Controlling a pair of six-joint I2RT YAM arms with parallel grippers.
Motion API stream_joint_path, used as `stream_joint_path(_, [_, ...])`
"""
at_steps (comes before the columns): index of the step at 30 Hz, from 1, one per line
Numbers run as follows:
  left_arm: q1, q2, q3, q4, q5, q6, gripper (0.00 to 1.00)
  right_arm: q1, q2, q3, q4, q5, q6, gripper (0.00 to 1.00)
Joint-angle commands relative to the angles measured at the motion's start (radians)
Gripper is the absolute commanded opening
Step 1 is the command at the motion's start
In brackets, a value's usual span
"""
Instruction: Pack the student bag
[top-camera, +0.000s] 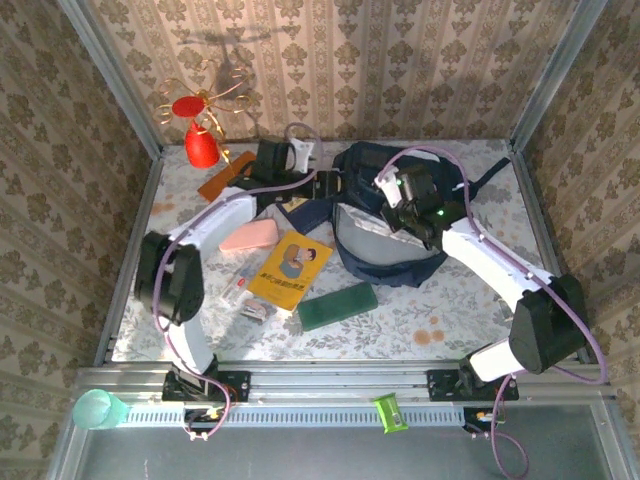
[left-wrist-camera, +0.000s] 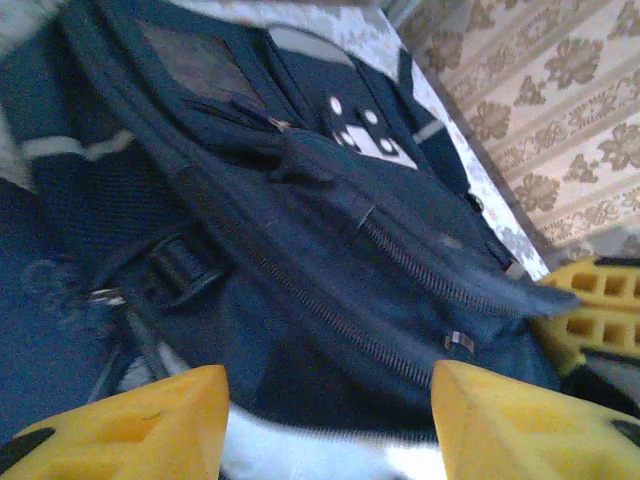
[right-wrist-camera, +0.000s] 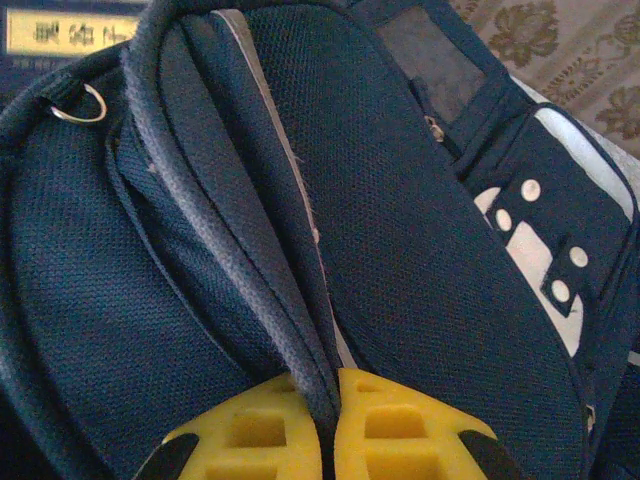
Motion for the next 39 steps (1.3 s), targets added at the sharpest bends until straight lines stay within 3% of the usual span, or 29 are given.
stream_joint_path(1, [0.009,-0.092,-0.088,0.050,-0.106,0.002,0.58,-0.055,-0.052,0.092,-0.071,-0.095,0.167,0.01])
stream_joint_path(6, [0.019,-0.184,-0.226,0.013,-0.198,0.026,0.59,-0.122,-0.048,0.171,-0.108,-0.228,0.272,0.00])
stream_joint_path(15, [0.018,-0.255,-0.382,-0.055,-0.286,0.051,0.60,-0.151,0.035,0.318,-0.267,-0.198,0.223,0.00])
stream_joint_path(20, [0.019,-0.292,-0.443,-0.148,-0.422,0.104,0.61,-0.154,0.087,0.364,-0.276,-0.225,0.216,0.00])
stream_joint_path(26, [0.018,-0.362,-0.576,-0.204,-0.490,0.127,0.68,-0.152,0.107,0.338,-0.250,-0.238,0.218,0.03])
stream_joint_path(31, [0.034,-0.378,-0.640,-0.187,-0.489,0.106,0.71,-0.140,0.124,0.273,-0.246,-0.192,0.209,0.17])
stream_joint_path(39, [0.067,-0.298,-0.618,-0.127,-0.387,0.096,0.72,-0.081,0.049,0.180,-0.266,-0.028,0.220,0.53])
